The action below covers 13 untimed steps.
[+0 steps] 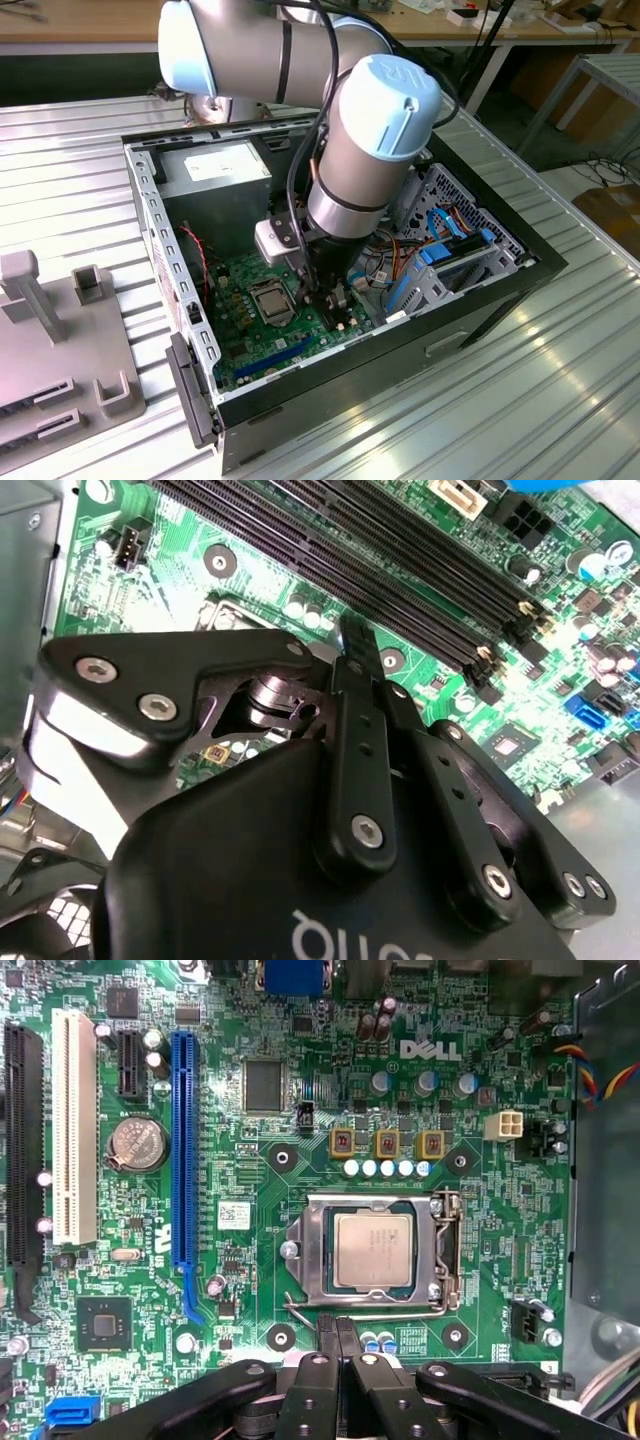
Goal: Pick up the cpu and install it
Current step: 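Install the first cpu locking lever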
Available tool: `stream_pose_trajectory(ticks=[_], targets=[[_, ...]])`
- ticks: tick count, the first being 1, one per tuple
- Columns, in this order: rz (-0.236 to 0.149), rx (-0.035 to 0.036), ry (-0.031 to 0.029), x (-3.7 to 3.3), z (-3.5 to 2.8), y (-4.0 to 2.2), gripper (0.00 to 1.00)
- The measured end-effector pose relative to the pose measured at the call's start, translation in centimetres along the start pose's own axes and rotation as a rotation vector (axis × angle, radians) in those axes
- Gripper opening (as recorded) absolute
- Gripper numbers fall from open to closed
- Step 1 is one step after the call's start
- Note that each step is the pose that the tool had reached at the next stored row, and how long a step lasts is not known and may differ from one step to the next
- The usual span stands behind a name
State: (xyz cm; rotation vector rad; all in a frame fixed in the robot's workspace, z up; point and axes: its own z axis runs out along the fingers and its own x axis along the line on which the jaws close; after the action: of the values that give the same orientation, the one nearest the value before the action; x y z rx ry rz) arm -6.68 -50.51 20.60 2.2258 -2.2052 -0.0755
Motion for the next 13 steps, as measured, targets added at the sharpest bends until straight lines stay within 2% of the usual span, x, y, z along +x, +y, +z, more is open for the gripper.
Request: stream_pose_trajectory(ticks=[4, 5, 8, 13], targets=[[0.0, 0.0, 0.0, -0.03, -0.75, 0.03, 0.11], [0.0, 0.0, 0.0, -0.05, -1.28, 0.05, 0.11], [-0.001, 0.0, 0.0001, -0.1, -1.96, 0.14, 0.11], [-0.003, 0.0028, 0.0002, -0.18, -2.1, 0.94, 0.11]])
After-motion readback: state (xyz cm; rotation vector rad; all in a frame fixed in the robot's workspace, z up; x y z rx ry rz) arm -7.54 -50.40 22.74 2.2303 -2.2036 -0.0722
